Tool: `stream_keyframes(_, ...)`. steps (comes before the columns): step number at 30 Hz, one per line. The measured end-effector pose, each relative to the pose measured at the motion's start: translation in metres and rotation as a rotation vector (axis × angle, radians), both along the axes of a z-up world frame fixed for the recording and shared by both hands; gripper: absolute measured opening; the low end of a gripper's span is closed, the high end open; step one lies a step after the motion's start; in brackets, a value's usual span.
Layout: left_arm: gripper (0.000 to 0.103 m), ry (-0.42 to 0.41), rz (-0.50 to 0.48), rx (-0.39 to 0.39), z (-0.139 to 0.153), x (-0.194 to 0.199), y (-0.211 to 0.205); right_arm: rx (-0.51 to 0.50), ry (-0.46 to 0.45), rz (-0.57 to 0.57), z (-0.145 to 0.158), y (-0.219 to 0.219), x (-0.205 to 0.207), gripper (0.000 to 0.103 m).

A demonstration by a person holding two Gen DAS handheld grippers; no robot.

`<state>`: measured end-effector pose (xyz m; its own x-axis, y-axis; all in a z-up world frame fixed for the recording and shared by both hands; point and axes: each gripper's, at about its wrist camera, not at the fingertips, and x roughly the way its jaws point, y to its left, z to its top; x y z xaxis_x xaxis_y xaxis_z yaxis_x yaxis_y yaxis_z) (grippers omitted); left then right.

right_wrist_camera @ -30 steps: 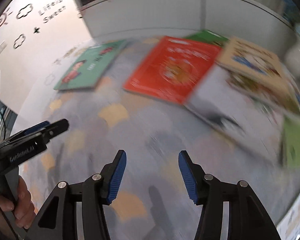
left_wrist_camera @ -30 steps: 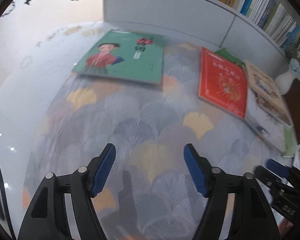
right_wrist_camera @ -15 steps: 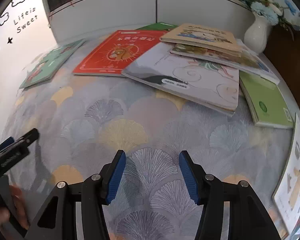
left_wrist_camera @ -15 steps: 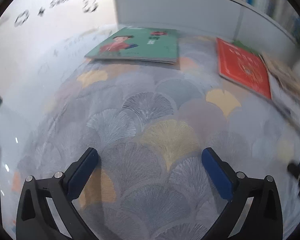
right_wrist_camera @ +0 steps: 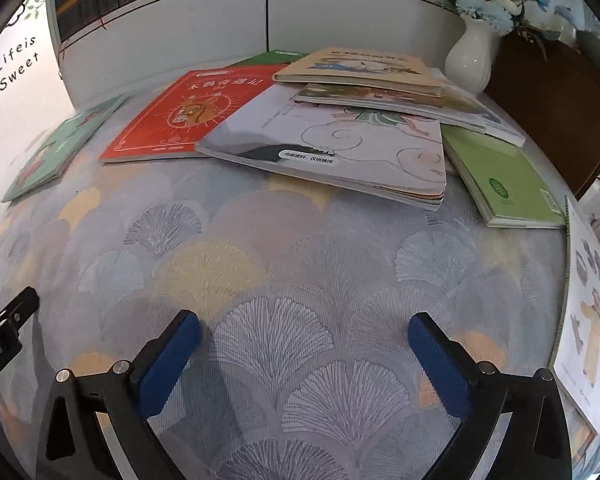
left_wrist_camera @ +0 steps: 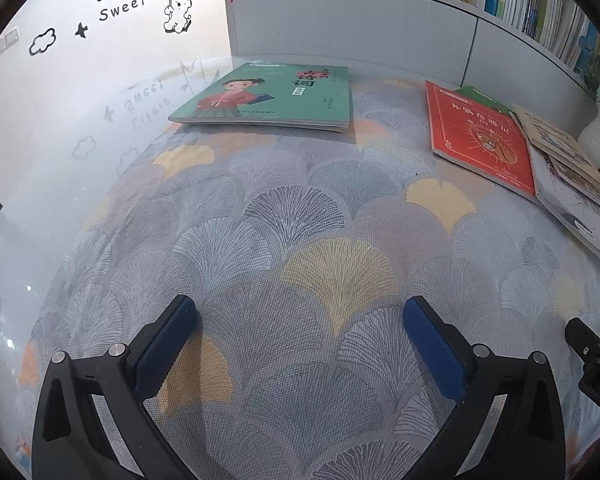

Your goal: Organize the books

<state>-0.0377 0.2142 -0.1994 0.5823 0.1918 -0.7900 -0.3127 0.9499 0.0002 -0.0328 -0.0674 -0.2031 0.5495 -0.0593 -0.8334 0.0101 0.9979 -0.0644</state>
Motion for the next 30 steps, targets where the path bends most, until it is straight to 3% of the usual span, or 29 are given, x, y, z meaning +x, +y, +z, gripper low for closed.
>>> stream_keyframes(30, 0.103, 0.001, 0.001, -0.001, 0.0002, 0.0008, 0.0003, 0.008, -0.006, -0.008, -0.0016, -0.0013, 0.0007, 0.103)
